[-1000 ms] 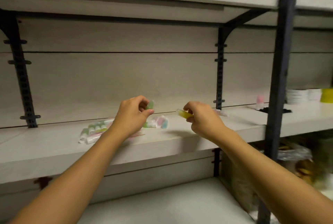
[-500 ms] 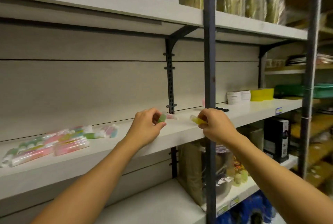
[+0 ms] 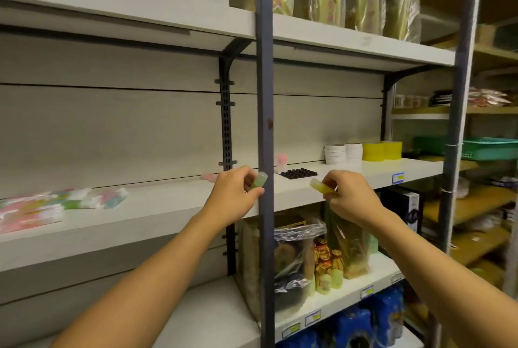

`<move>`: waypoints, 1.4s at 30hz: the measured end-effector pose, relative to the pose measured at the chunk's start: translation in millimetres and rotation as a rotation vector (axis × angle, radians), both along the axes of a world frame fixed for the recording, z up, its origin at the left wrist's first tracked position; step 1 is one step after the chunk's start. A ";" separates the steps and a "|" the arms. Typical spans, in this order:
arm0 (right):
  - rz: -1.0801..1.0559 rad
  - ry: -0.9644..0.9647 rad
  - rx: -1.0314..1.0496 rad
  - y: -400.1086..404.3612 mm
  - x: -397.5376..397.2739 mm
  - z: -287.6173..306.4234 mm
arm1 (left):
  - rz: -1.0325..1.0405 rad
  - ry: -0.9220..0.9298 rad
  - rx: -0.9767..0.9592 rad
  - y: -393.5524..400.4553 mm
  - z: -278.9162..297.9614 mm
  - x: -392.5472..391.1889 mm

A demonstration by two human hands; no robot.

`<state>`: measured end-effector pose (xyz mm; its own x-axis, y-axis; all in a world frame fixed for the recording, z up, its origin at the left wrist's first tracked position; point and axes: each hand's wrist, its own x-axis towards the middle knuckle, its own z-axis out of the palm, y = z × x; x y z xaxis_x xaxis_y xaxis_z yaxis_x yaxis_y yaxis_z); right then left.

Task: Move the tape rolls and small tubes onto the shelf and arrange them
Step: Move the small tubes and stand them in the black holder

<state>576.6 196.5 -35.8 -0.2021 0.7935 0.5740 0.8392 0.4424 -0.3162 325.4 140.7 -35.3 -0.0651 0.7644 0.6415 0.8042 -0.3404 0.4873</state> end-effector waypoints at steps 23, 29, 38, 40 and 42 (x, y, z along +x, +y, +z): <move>0.079 0.025 0.000 164.2 59.4 -2.3 | 0.018 -0.046 0.013 166.4 -4.4 108.5; 0.138 0.041 0.077 231.5 48.9 16.7 | 0.092 -0.133 0.039 221.1 7.0 108.0; 0.311 0.181 0.120 305.0 31.8 24.4 | 0.127 -0.240 0.095 282.7 30.3 113.7; 0.403 0.291 0.098 316.9 29.8 25.5 | 0.147 -0.236 0.104 295.1 33.2 111.5; 0.484 0.349 0.091 330.7 28.4 24.8 | 0.167 -0.234 0.110 307.9 34.9 110.3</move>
<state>605.0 527.2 -11.1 -0.3153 0.6029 0.7329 0.3889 0.7865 -0.4797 435.7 448.6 -0.4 -0.3392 0.6575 0.6728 0.7240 -0.2743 0.6330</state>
